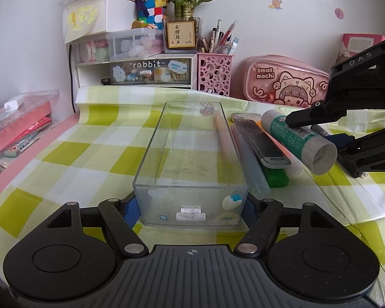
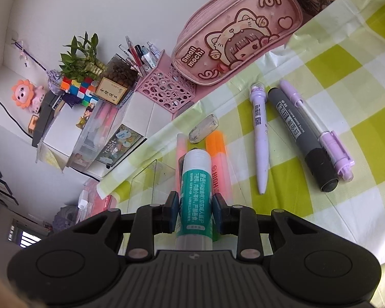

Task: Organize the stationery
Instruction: 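Lift the glue stick with the right tool toward the clear box, then lower the glue stick into the clear box and open the right tool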

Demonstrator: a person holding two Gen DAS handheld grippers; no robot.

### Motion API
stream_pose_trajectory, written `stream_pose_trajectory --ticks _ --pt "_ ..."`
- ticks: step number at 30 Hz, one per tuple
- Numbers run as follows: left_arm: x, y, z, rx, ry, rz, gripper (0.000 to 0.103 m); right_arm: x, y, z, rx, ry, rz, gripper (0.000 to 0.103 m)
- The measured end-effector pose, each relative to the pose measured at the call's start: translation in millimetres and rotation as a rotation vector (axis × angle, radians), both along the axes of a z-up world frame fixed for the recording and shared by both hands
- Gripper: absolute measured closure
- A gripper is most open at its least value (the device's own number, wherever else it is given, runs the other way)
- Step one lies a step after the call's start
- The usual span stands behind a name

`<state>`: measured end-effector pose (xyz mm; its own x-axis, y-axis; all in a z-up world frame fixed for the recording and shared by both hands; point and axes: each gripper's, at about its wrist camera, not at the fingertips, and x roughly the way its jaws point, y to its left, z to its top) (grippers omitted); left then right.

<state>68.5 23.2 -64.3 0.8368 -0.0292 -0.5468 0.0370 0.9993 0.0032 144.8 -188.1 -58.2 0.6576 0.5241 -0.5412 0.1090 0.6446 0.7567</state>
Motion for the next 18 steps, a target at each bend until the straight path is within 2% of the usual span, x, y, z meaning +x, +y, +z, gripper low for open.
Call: stream_pose_trajectory --ticks 6,11,18 --pt "0 0 0 0.001 -0.001 -0.001 0.031 1 8 6 0.090 -0.005 0.017 0.083" --pt "-1 0 0 0.001 -0.001 -0.001 0.030 6 26 19 0.036 -0.035 0.073 0.083" --pt "-1 0 0 0.003 -0.003 -0.004 0.030 19 51 20 -0.058 -0.006 0.151 0.083"
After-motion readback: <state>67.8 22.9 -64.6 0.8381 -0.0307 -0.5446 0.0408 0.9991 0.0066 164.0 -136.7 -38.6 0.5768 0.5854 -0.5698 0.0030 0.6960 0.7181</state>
